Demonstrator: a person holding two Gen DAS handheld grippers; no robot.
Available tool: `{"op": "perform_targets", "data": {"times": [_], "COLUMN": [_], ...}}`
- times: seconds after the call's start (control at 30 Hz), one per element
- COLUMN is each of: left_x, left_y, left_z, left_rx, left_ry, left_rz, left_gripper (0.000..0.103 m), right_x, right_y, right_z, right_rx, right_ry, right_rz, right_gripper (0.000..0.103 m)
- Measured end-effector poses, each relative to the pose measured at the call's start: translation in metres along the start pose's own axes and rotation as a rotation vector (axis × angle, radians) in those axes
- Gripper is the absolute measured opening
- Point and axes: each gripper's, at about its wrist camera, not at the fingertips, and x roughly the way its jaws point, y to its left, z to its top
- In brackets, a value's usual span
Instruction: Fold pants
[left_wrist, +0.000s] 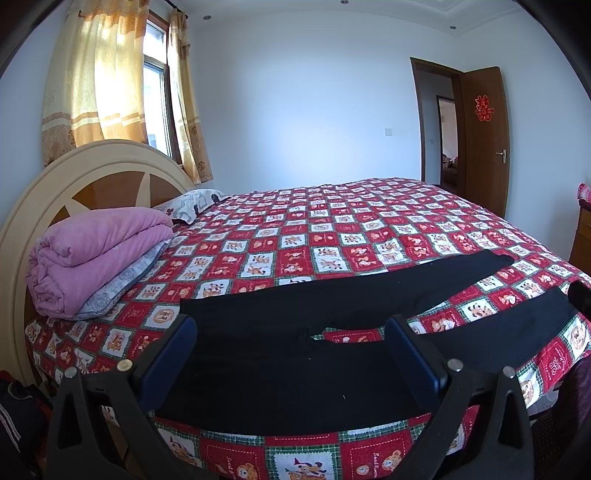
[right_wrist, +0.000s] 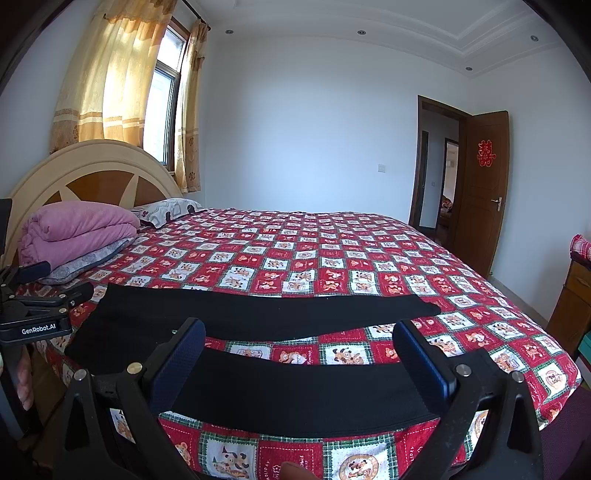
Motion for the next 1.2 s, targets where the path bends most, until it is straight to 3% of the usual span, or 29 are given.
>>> {"op": "perform_targets", "data": {"times": [0.23, 0.4, 0.47, 0.73, 1.0, 1.2], "left_x": [0.003, 0.047, 0.069, 0.154, 0.248, 0.299], "left_y": [0.002, 0.013, 0.026, 0.145, 0.205, 0.208], "left_z": [-0.009, -0.022, -0.031, -0.025, -0.024, -0.028], "left_rx": [-0.002, -0.019, -0.011, -0.217, -0.254, -0.273], "left_ry": [0.012, 0.085, 0.121, 0.218, 0.346, 0.402], "left_rz": [0.004, 0.016, 0.055, 0.167, 0.138, 0.058], "left_gripper": [0.103, 0.103, 0.103, 0.103, 0.076, 0.058], "right_x": [0.005, 0.016, 0.026, 0.07, 0.112, 0.133], "right_y": [0.001, -0.003, -0.005, -0.024, -0.056, -0.074], "right_z": [-0.002, -0.008, -0.013, -0.038, -0.07, -0.076], "right_rx": [-0.006, 0.012, 0.022, 0.074, 0.148, 0.167], "right_ry": [0.012, 0.044, 0.072, 0.199, 0.294, 0.327], "right_rz": [-0.004, 0.057, 0.085, 0.101, 0.059, 0.032], "right_gripper": [0.102, 0.102, 0.102, 0.102, 0.102, 0.102]}}
